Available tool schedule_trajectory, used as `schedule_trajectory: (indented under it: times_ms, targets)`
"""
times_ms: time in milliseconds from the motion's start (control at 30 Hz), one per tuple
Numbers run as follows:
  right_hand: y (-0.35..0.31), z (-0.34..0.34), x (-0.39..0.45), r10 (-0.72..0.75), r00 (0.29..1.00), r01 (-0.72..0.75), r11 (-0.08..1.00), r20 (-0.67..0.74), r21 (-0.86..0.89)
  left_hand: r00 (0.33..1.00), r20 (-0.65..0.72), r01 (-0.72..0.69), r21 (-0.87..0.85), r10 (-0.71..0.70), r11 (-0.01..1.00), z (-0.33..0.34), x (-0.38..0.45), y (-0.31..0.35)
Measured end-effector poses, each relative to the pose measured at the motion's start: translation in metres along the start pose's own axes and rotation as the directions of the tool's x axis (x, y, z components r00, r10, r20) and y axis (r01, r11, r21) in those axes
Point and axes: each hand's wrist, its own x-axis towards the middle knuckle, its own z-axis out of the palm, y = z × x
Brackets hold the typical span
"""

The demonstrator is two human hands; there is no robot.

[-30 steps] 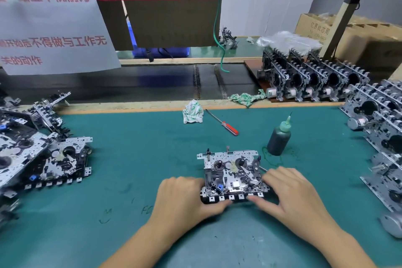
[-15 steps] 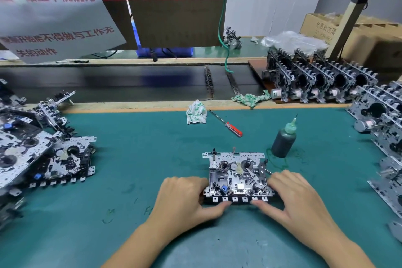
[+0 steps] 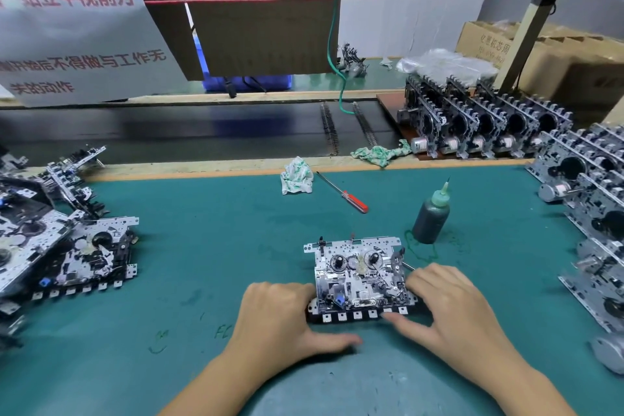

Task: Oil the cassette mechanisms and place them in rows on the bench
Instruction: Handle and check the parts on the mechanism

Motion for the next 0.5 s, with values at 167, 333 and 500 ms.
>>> schedule_trajectory:
  times_ms: [167,333,500]
  targets:
    - [0.000,-0.001,0.001,-0.024,1.000,0.023,0.999,0.004,0.047,0.994,-0.060,0.088,0.012,-0.087,0.996,0.005,0.002,0.011]
    - [-0.001,-0.002,0.000,-0.022,1.000,0.022,0.999,-0.013,0.049,0.999,0.039,0.016,-0.005,-0.015,1.000,0.007,0.004,-0.002]
    - [-0.002,0.000,-0.002,0.011,0.999,-0.011,1.000,-0.039,0.004,0.980,0.197,-0.006,-0.123,0.030,0.992,0.006,0.002,-0.014]
